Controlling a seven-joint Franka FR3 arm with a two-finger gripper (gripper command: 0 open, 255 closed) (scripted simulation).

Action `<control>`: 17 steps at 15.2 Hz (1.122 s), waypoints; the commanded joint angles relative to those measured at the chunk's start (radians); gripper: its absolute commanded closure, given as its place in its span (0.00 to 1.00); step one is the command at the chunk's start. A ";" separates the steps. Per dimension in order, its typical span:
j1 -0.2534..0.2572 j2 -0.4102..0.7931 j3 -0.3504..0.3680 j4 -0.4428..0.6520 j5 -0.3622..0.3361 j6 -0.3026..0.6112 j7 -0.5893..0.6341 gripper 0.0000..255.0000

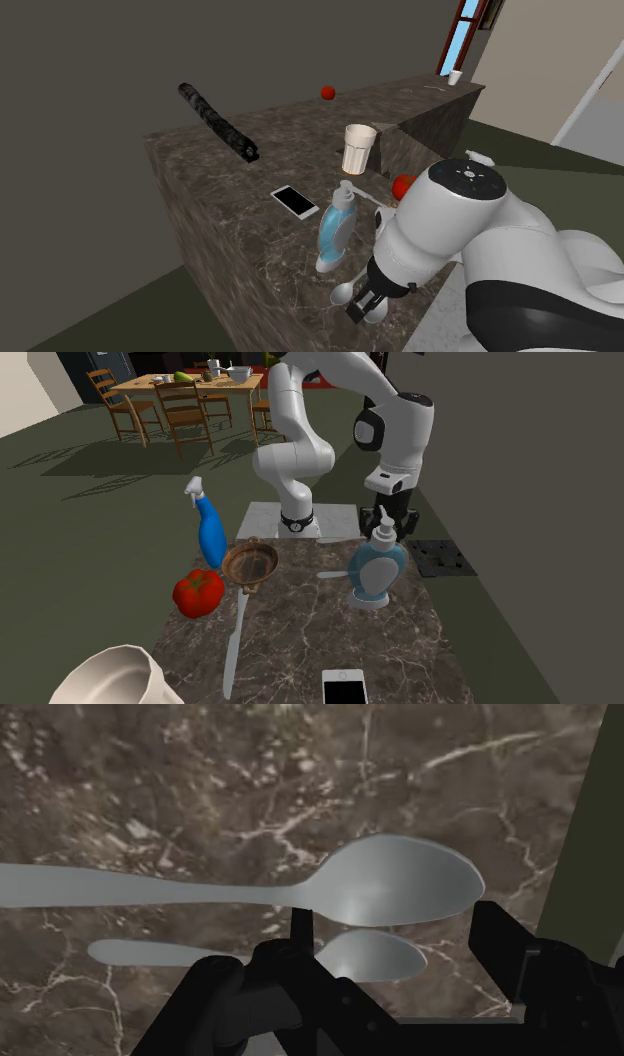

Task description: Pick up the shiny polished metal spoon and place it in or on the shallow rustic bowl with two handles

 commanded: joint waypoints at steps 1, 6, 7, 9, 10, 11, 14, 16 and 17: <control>0.001 -0.021 -0.017 0.015 -0.008 -0.037 -0.004 1.00; -0.001 -0.057 -0.050 0.061 -0.030 -0.118 -0.010 1.00; -0.002 -0.063 -0.057 0.071 -0.035 -0.134 -0.010 1.00; -0.004 -0.073 -0.069 0.091 -0.043 -0.164 -0.012 1.00; -0.005 -0.078 -0.075 0.102 -0.048 -0.179 -0.013 1.00; -0.006 -0.082 -0.081 0.113 -0.052 -0.194 -0.014 1.00; -0.010 -0.093 -0.098 0.146 -0.065 -0.237 -0.016 1.00; -0.013 -0.098 -0.108 0.168 -0.073 -0.265 -0.018 1.00; -0.014 -0.100 -0.113 0.180 -0.077 -0.279 -0.018 1.00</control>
